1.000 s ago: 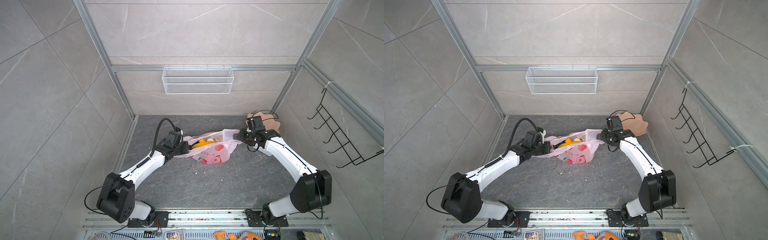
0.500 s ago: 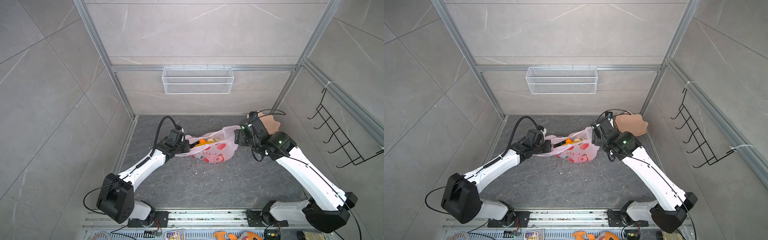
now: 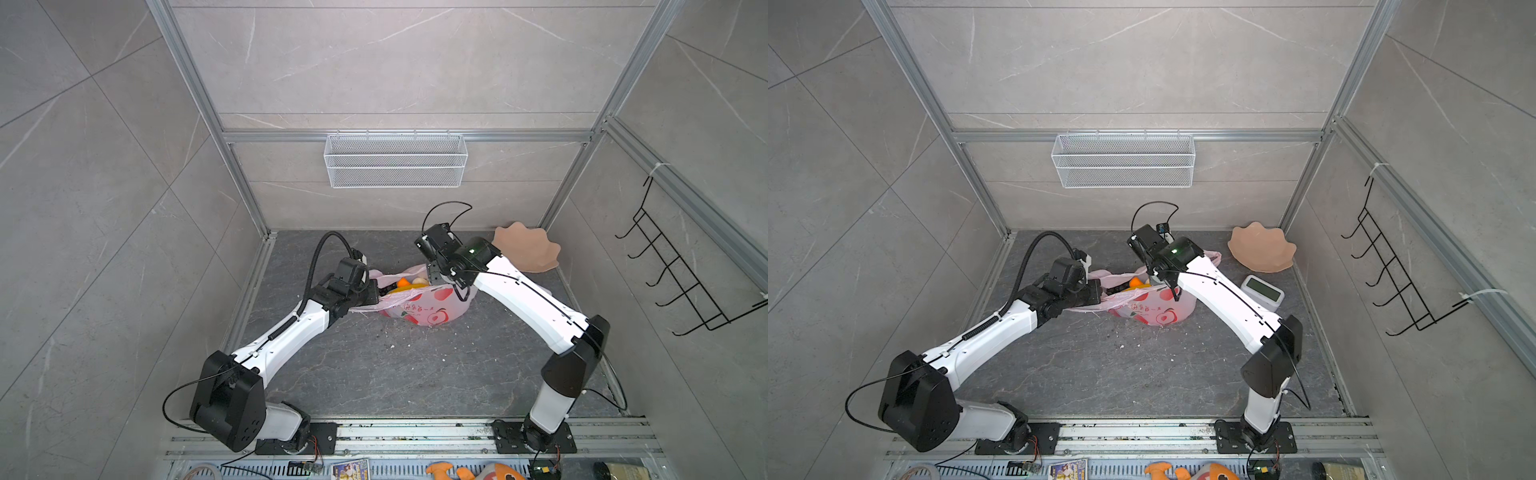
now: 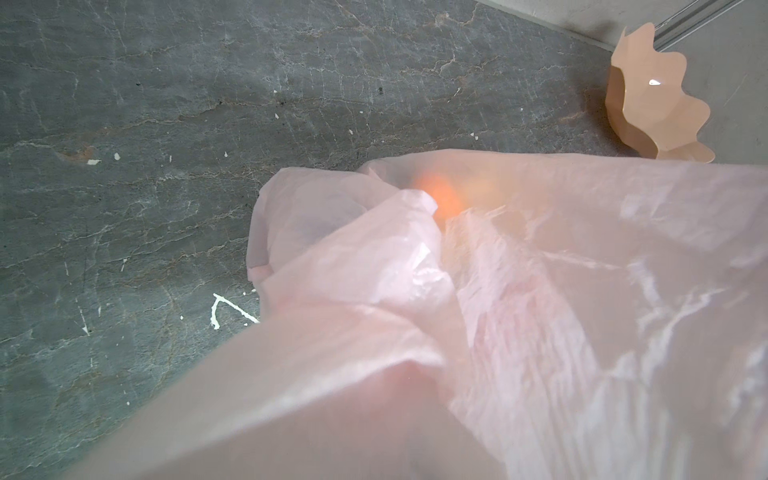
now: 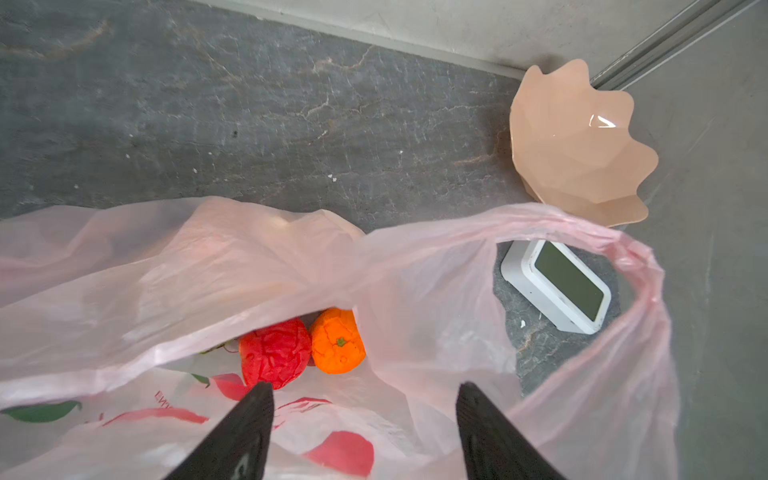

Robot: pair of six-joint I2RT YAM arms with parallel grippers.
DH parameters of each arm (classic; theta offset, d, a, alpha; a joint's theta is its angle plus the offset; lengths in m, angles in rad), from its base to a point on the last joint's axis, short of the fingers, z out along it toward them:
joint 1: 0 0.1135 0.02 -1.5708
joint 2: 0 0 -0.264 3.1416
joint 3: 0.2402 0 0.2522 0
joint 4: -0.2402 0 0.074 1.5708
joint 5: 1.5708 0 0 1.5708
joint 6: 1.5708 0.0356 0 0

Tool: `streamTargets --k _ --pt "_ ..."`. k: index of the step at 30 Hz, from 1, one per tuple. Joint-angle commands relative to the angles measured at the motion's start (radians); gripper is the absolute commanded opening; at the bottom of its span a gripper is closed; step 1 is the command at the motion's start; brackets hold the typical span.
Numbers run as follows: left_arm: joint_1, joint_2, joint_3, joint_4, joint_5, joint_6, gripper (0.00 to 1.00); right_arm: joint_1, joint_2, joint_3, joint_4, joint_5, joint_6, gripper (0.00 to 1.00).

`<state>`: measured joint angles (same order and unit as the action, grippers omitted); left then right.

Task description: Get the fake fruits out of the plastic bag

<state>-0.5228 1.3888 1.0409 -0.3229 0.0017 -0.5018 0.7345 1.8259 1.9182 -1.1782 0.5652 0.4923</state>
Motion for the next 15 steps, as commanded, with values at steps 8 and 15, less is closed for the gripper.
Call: streamTargets --k 8,15 --pt "0.0 -0.049 -0.019 0.003 -0.002 0.015 0.0 -0.062 0.139 0.055 -0.084 0.087 -0.03 0.71" --pt "0.005 -0.081 -0.073 0.027 -0.006 0.054 0.0 -0.172 0.162 0.036 0.047 -0.111 -0.07 0.24"
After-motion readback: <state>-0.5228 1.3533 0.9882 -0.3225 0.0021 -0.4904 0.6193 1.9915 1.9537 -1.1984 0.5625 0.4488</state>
